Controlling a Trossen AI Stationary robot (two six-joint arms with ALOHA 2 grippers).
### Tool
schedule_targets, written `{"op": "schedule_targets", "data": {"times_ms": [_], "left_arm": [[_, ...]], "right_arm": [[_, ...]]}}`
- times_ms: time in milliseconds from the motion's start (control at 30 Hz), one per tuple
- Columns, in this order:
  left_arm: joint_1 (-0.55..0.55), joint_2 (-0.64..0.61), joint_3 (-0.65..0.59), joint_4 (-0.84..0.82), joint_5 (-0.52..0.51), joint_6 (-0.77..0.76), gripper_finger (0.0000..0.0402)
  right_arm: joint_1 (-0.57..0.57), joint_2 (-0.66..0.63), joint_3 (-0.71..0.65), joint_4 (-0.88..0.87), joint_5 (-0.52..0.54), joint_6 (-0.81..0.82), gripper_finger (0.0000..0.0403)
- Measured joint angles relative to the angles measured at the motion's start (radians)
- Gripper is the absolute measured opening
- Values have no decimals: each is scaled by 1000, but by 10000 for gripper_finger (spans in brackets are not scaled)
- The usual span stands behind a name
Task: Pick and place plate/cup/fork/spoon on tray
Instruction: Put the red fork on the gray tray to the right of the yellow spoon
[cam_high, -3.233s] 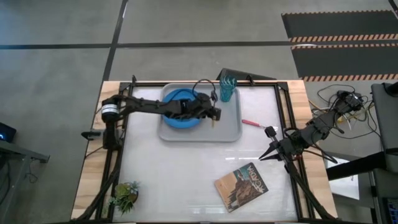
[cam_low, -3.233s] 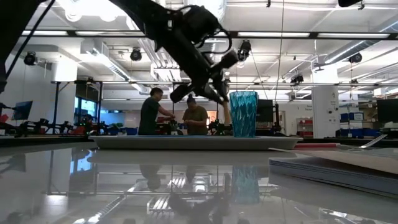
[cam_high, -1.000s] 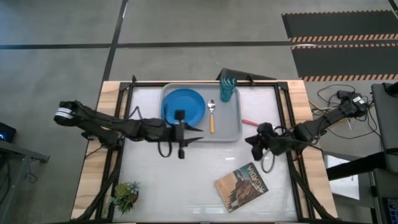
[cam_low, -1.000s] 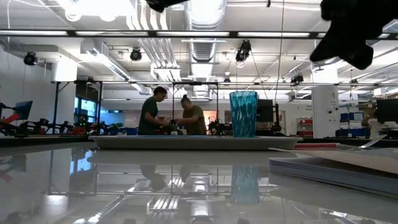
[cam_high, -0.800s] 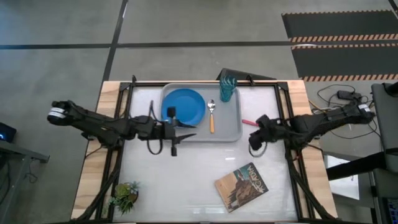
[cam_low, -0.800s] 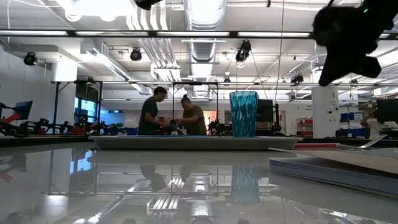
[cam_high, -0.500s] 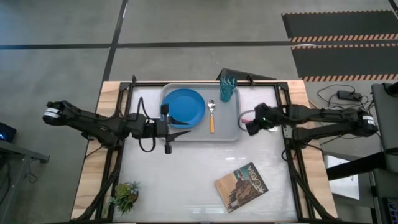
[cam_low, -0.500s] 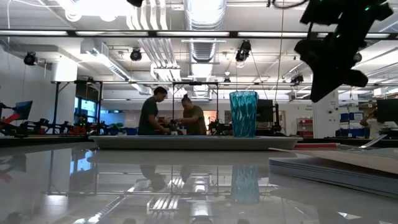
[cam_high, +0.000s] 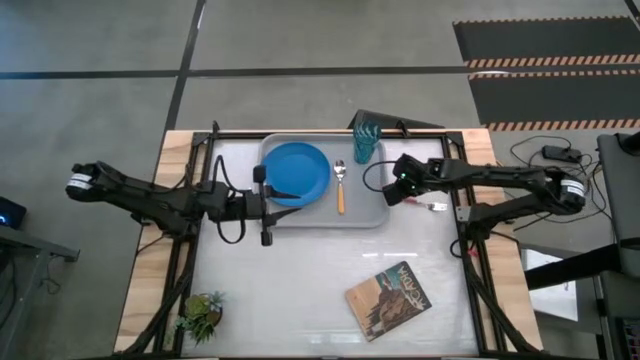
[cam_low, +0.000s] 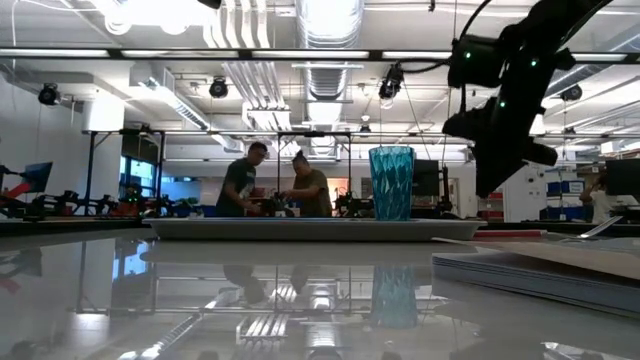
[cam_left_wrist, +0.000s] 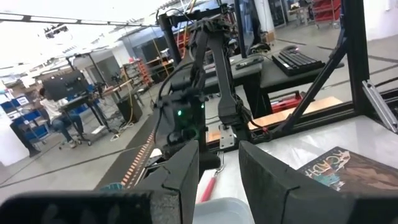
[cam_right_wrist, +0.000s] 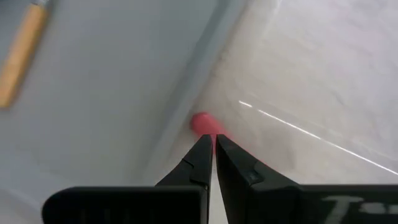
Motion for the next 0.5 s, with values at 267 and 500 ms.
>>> {"op": "schedule_targets", "data": {"times_ms": [267,500], "left_arm": [[0,0,0,1,0,0,97],[0,0,0,1,0,0,97]], "right_arm": [[-10,85,-2,8,71,-17,12],[-10,134,-3,55,80,-28,12]]}}
